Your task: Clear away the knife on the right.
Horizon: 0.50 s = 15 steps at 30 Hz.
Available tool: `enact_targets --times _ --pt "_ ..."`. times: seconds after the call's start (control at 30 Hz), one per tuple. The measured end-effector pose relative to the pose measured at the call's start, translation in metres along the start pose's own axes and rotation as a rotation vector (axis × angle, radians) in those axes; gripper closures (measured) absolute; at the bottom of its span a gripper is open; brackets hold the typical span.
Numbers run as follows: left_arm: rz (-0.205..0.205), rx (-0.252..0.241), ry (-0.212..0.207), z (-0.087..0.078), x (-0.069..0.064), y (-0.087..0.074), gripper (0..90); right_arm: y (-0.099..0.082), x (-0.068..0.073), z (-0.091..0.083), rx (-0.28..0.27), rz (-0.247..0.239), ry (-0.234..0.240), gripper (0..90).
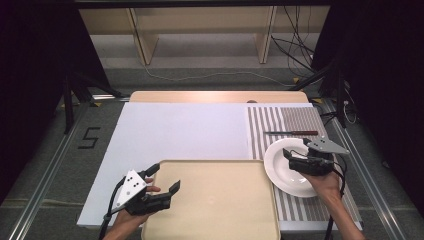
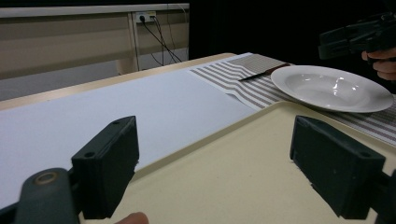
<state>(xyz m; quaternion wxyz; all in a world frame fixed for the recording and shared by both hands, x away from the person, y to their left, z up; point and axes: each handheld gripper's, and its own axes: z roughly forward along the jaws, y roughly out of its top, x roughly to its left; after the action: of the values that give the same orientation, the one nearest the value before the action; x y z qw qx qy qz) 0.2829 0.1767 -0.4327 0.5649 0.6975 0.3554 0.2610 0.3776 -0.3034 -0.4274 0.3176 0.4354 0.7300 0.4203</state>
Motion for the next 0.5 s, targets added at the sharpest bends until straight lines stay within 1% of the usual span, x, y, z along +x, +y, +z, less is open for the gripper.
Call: enact_targets --times 0.1,0.13,0.27,0.37,0.5 --pt "-0.001 -0.001 0.000 0.000 0.000 0.000 15.4 -0.001 -0.006 0.003 0.006 0.002 -0.018 20.8" --pt "-0.001 -0.001 0.000 0.000 0.000 0.000 15.4 -0.001 -0.006 0.003 0.006 0.002 -0.018 20.8" --pt "-0.001 -0.001 -0.001 0.000 0.000 0.000 15.4 0.000 -0.012 0.004 0.005 0.015 -0.033 20.9" --pt "-0.001 -0.001 0.000 0.000 0.000 0.000 15.4 0.001 -0.014 0.005 0.006 0.025 -0.034 21.0" --pt "0.000 0.000 0.000 0.000 0.000 0.000 15.3 0.000 -0.016 0.009 0.017 0.024 -0.040 21.0"
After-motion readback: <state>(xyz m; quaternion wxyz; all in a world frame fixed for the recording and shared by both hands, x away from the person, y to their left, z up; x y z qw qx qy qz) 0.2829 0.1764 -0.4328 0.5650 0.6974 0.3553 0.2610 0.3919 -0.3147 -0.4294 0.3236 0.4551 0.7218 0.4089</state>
